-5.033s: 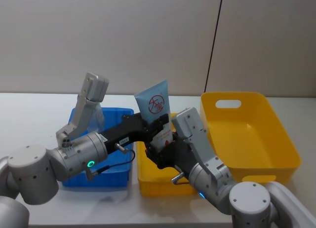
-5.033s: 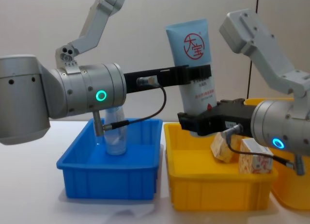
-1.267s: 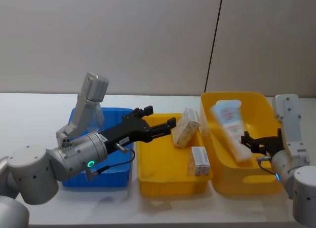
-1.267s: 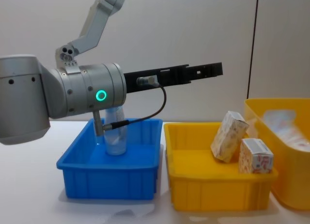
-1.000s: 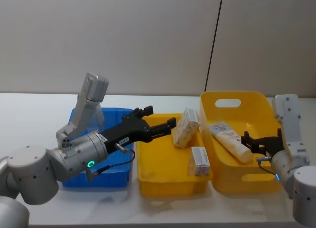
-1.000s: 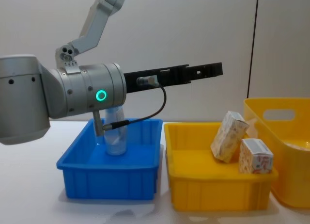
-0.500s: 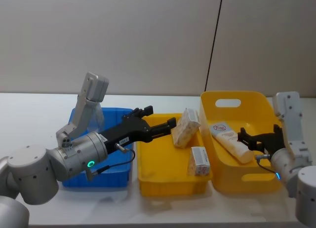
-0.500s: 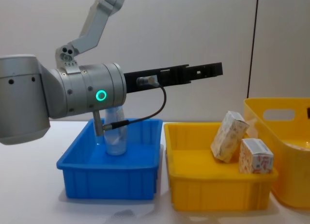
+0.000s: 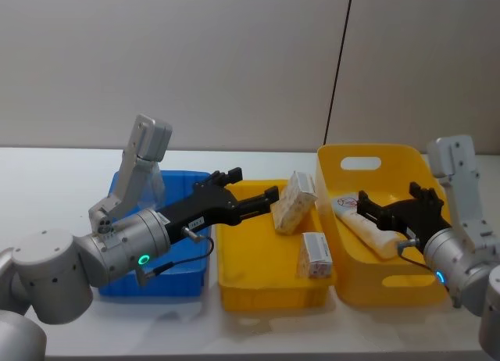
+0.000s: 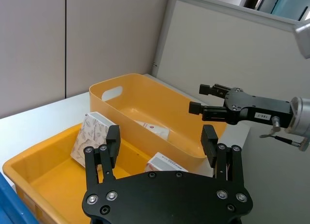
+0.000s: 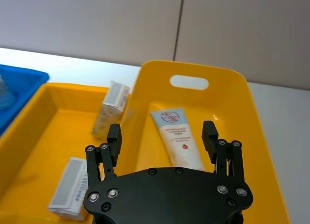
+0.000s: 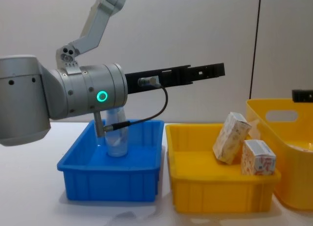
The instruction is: Bimanual collaborative sorting of washing and personal care products
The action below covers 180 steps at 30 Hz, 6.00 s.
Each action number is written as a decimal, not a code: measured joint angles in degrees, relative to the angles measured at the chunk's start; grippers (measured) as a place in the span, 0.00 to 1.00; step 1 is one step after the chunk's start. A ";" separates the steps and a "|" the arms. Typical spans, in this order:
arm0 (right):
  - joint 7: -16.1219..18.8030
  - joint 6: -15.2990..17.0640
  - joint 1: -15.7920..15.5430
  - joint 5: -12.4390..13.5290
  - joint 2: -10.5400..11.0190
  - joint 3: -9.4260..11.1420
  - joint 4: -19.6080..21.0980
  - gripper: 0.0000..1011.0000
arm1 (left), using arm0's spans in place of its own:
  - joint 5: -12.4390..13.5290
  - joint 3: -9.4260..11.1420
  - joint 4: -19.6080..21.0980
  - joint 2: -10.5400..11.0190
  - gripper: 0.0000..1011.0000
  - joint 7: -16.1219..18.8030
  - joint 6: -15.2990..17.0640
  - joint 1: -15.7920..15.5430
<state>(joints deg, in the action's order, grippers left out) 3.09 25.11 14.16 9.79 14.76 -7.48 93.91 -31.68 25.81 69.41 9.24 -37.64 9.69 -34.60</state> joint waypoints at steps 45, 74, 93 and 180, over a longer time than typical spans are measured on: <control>0.73 -23.02 -14.93 6.68 4.56 -5.48 7.29 0.99 | 15.05 0.20 17.77 9.42 0.99 27.61 -6.63 15.68; 1.43 -21.88 -15.70 7.17 5.06 -4.99 8.17 0.99 | 20.21 0.21 23.77 12.65 0.99 37.02 -8.94 21.02; 2.91 -12.47 -19.26 7.82 8.25 -4.11 11.17 0.99 | 20.21 0.21 23.77 12.65 0.99 37.02 -8.93 21.02; -7.22 -13.80 -6.61 -3.26 -8.75 -8.64 -9.97 0.99 | 20.20 0.21 23.76 12.65 0.99 37.01 -8.90 21.01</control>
<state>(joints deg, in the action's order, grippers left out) -4.13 11.31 7.55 6.53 6.01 -16.12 83.95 -11.48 26.03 93.17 21.89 -0.63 0.79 -13.59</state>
